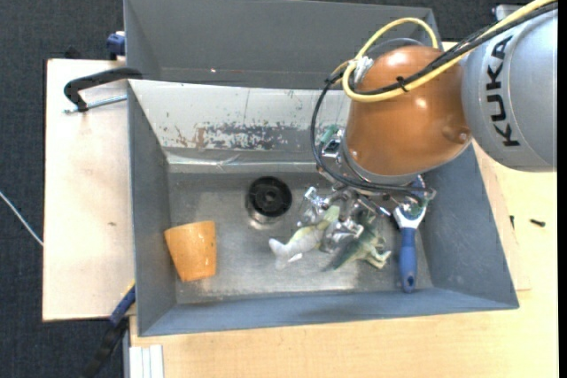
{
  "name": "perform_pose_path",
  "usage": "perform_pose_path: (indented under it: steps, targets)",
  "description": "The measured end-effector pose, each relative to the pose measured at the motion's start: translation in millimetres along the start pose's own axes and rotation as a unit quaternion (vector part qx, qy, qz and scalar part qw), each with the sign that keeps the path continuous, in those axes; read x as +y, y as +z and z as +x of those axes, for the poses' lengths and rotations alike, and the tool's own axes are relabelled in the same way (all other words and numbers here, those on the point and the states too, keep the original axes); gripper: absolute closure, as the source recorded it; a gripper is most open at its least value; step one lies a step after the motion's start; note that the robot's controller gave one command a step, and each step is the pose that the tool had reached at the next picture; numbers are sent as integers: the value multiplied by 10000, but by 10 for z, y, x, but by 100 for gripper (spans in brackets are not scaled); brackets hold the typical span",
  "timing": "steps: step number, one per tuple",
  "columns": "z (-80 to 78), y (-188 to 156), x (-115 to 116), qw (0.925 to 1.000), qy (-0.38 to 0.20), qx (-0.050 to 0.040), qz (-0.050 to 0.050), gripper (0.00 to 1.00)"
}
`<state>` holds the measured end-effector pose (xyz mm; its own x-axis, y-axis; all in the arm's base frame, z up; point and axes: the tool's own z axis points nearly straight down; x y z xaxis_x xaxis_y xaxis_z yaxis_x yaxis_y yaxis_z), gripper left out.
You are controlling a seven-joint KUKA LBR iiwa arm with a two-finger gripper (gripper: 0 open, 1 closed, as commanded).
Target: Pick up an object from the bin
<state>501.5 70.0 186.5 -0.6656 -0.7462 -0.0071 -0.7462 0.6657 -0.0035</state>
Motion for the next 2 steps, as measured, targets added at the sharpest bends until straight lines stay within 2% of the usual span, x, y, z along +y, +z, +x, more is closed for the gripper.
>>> perform_pose_path:
  steps: [2]
  targets:
    - [-30,-145,-4,10000,17,4,-2,100]
